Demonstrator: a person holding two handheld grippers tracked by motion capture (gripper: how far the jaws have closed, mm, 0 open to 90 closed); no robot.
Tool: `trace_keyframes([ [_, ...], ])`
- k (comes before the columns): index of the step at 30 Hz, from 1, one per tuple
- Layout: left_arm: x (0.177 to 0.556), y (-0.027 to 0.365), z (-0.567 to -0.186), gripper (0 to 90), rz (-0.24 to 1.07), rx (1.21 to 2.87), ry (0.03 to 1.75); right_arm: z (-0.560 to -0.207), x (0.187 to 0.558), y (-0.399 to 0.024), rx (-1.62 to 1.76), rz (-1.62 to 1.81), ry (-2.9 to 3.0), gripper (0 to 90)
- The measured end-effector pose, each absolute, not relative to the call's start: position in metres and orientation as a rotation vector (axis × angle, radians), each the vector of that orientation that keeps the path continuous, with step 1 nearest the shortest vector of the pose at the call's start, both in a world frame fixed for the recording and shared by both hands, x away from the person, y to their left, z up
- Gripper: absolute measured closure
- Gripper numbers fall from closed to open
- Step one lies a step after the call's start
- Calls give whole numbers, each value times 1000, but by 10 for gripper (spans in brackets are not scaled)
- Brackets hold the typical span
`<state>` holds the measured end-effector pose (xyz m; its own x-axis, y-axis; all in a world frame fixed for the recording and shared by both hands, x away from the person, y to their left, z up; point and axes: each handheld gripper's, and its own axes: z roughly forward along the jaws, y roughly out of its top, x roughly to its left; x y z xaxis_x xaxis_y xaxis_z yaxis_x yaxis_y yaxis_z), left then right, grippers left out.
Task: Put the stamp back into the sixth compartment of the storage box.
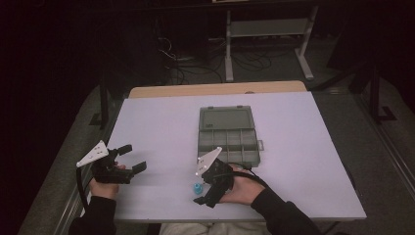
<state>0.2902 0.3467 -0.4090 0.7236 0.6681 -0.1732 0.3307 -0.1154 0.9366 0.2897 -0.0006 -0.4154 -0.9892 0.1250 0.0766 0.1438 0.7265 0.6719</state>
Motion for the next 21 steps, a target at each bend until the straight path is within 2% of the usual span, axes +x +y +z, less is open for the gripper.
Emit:
trace_keyframes([
  [5,290,347,-409,0,346,1716,803,-415,291,2,-226,-1116,-2893,81],
  [7,290,347,-409,0,346,1717,802,-415,292,3,-230,-1110,-2895,123],
  [16,290,347,-409,0,346,1717,802,-418,295,4,-247,-1079,-2900,143],
  [21,290,347,-409,0,346,1717,803,-419,296,6,-249,-1074,-2902,197],
])
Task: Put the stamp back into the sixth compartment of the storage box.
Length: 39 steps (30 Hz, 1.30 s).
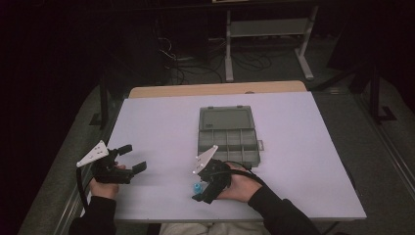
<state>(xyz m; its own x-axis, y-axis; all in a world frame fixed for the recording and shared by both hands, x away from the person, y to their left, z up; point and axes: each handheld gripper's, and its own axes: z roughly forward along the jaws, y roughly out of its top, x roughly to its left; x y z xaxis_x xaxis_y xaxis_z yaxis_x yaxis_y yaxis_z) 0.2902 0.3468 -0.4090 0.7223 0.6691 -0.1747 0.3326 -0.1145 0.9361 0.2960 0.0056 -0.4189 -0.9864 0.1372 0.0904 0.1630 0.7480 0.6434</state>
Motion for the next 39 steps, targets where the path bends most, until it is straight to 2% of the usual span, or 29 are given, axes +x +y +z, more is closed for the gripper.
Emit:
trace_keyframes([
  [10,290,347,-409,0,346,1717,802,-419,296,6,-237,-1047,-2919,405],
  [27,291,347,-409,0,340,1717,804,-421,296,9,-258,-1002,-2973,674],
  [31,291,347,-409,0,340,1717,803,-420,296,8,-261,-1008,-2969,705],
  [39,291,347,-409,0,341,1718,802,-416,297,6,-278,-1025,-2954,708],
])
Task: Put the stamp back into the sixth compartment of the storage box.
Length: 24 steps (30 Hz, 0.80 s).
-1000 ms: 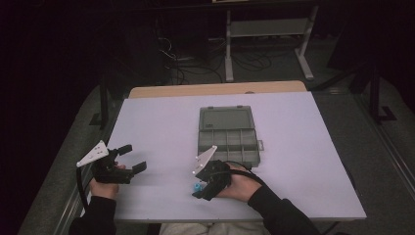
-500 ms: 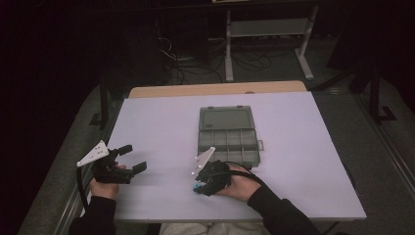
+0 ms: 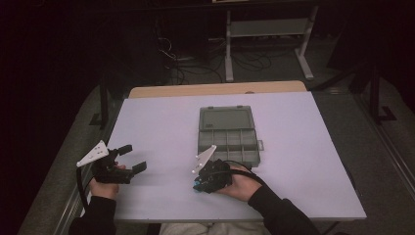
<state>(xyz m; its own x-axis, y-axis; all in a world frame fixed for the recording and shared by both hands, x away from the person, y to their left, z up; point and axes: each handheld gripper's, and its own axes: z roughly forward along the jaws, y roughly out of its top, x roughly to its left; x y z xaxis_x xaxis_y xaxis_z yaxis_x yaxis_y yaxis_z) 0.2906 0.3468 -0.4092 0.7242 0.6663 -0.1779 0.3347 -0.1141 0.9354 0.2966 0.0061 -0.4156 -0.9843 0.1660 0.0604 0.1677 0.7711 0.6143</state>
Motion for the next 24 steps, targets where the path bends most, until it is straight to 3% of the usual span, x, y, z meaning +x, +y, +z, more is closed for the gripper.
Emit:
trace_keyframes([
  [24,291,345,-410,0,328,1726,798,-387,300,-5,-299,-1132,-2958,707],
])
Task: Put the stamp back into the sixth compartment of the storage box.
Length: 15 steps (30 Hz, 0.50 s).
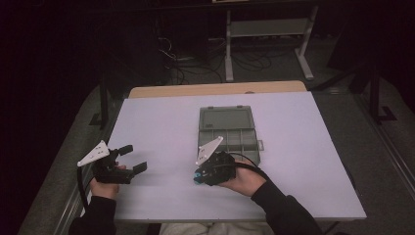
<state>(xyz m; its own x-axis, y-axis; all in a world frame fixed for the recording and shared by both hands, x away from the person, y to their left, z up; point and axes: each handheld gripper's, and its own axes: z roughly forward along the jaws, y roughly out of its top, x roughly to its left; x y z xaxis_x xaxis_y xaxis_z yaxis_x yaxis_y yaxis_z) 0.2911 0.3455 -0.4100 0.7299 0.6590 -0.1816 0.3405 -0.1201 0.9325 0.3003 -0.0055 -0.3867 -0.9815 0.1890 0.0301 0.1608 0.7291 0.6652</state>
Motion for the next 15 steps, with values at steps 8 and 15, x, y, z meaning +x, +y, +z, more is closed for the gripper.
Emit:
trace_keyframes([
  [8,291,346,-410,0,331,1724,801,-382,305,-8,305,1119,2873,707],
  [15,291,346,-410,0,333,1724,802,-378,308,-11,304,1123,2864,708],
])
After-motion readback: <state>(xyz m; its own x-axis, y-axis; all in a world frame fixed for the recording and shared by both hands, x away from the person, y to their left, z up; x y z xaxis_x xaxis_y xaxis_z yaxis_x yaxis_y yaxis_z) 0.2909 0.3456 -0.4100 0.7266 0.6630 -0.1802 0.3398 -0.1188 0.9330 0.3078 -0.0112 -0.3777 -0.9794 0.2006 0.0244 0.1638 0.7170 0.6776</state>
